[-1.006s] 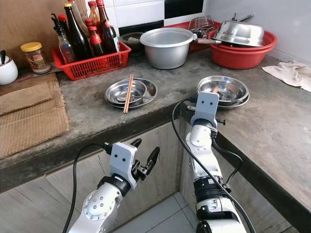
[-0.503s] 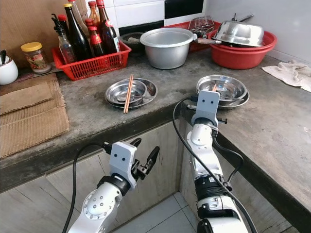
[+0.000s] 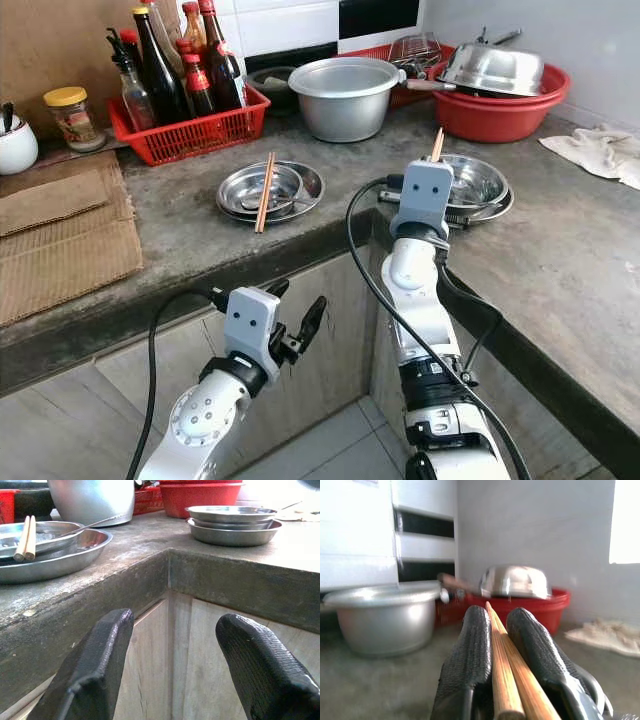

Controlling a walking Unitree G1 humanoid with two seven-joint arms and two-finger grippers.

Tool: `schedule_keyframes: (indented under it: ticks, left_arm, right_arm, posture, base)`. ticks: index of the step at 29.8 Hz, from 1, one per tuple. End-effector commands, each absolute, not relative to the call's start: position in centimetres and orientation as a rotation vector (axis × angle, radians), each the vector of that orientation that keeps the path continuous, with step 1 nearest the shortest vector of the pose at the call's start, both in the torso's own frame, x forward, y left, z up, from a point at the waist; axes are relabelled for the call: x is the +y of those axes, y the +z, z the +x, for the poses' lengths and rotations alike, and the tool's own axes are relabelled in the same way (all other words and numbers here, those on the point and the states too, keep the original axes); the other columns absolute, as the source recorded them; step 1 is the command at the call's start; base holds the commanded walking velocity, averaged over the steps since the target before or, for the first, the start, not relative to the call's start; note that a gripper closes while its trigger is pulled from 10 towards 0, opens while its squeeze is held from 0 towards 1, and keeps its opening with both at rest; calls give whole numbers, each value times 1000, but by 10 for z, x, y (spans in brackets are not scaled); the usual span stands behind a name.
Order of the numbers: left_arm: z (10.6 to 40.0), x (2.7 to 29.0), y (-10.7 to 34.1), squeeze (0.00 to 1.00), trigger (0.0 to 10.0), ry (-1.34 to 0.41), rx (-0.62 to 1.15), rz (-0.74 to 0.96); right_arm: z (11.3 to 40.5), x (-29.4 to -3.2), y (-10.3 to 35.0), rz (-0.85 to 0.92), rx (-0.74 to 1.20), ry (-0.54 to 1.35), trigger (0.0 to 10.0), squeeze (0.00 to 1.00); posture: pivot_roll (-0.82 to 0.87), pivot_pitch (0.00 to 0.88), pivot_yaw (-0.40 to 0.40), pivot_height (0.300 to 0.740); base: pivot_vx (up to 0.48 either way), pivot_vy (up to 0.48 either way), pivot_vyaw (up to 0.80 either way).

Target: Kitchen organization

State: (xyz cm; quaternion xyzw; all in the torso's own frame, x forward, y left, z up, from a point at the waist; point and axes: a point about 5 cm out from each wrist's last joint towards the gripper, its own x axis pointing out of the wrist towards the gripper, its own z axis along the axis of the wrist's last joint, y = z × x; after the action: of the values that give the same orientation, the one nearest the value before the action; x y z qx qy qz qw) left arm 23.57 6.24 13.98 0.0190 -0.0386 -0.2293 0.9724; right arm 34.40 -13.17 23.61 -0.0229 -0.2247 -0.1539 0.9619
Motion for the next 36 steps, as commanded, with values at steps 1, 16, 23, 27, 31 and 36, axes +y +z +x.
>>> schedule_keyframes:
  ticks: [1,16,23,27,31,36]
  left_arm:
    - [237,63,141,0,10000,-452,-84,33]
    - [244,63,143,0,10000,-451,-100,29]
    - [247,63,146,0,10000,-464,-122,53]
    - [250,63,146,0,10000,-469,-133,69]
    - [250,63,145,0,10000,-469,-133,70]
    - [251,63,145,0,10000,-478,-131,64]
  right_arm:
    - [334,-130,247,-52,-512,-278,0,0]
    - [284,-146,246,-89,-519,-240,0,0]
    - [275,-162,246,-96,-491,-295,0,0]
    - [272,-161,247,-95,-480,-291,0,0]
    - [272,-160,248,-94,-483,-286,0,0]
    - [273,-159,250,-96,-479,-279,0,0]
  posture:
    - [158,12,-22,740]
    - [142,1,-7,740]
    - [129,0,-1,740]
    - [118,0,2,740]
    - [116,0,2,740]
    - [114,0,4,740]
  base:
    - [0,0,0]
    - [0,0,0]
    - [0,-37,-61]
    - [0,-454,-800]
    - [0,-454,-200]
    - [0,-411,0]
